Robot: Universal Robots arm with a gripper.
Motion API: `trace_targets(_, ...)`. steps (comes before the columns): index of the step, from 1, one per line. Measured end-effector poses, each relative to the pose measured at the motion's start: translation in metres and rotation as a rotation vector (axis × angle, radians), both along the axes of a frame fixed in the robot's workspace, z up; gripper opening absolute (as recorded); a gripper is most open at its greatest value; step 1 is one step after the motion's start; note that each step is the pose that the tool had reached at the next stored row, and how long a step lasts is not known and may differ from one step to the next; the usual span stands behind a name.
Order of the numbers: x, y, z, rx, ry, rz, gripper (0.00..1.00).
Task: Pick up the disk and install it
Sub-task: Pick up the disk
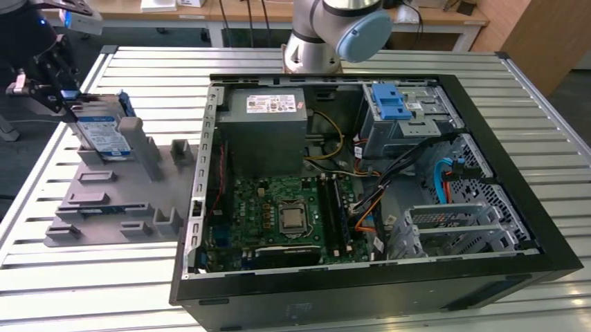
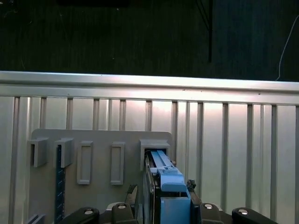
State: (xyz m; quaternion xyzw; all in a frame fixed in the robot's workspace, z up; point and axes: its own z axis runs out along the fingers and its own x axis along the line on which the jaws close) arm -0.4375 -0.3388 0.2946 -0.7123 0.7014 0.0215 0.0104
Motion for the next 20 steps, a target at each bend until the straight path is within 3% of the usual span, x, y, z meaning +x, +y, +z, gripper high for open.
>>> trace_targets(7,0.0000,0.0039,-0.0020,0.0000,-0.0003,-0.002,0.51)
trace_targets(13,-0.0001,0.0040,-0.0059,-0.0015,-0.0001,-0.002,0.51)
trace_targets(20,-0.0001,0.0040,-0.0060,-0.0015,-0.0001,-0.002,0.49)
